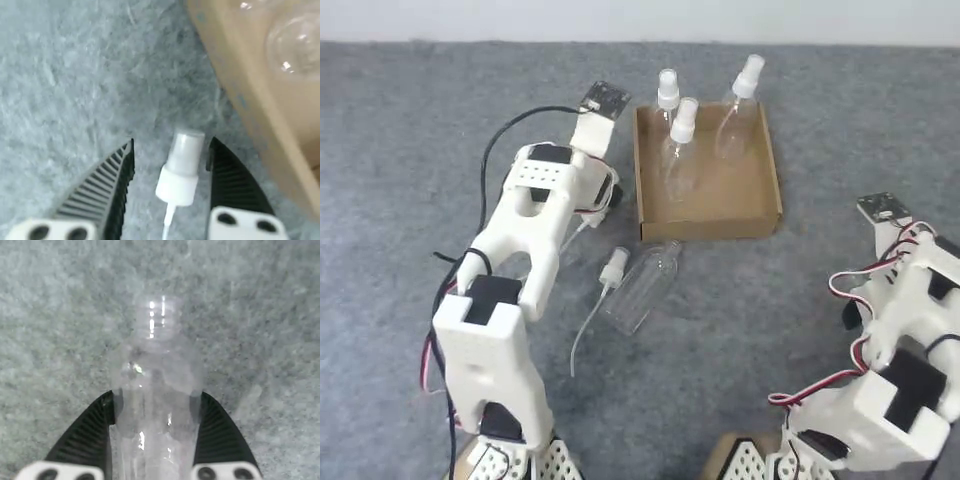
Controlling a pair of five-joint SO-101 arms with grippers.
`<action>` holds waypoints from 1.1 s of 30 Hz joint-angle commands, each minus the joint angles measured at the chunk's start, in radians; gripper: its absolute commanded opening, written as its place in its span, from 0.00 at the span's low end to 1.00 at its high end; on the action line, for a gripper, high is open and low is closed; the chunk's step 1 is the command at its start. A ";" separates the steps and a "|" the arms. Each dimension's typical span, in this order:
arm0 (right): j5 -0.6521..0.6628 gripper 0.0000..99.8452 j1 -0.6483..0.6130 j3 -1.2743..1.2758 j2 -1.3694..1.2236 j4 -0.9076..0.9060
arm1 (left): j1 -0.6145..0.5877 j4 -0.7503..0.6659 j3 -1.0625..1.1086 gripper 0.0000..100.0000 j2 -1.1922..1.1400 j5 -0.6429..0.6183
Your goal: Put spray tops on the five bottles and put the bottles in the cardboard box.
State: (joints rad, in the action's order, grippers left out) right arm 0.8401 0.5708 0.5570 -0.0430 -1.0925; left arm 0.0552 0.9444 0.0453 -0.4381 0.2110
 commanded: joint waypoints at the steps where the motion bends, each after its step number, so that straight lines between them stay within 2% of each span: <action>1: 0.011 0.03 0.013 -0.032 -0.015 0.025 | 0.012 -0.015 -0.039 0.21 0.015 0.012; 8: 0.011 0.03 0.012 -0.032 -0.015 0.027 | 0.014 -0.014 -0.082 0.21 -0.101 0.046; 14: 0.011 0.04 0.013 -0.032 -0.010 0.024 | 0.009 0.054 -0.124 0.02 -0.101 0.048; 17: 0.011 0.04 0.013 -0.032 -0.010 0.024 | 0.008 0.109 -0.125 0.01 -0.068 0.044; 23: 0.011 0.04 0.013 -0.032 -0.007 0.019 | 0.008 0.224 -0.124 0.01 0.078 -0.034; 28: 0.003 0.04 0.010 -0.038 -0.005 0.022 | 0.008 0.365 -0.102 0.01 0.252 -0.163; 33: -0.114 0.04 0.012 -0.097 -0.005 0.024 | 0.009 0.338 0.133 0.01 0.500 -0.241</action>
State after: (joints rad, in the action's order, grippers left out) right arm 0.8216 0.5708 0.5447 -0.0460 -1.0925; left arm 0.0660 1.3019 0.0621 -0.1266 0.0161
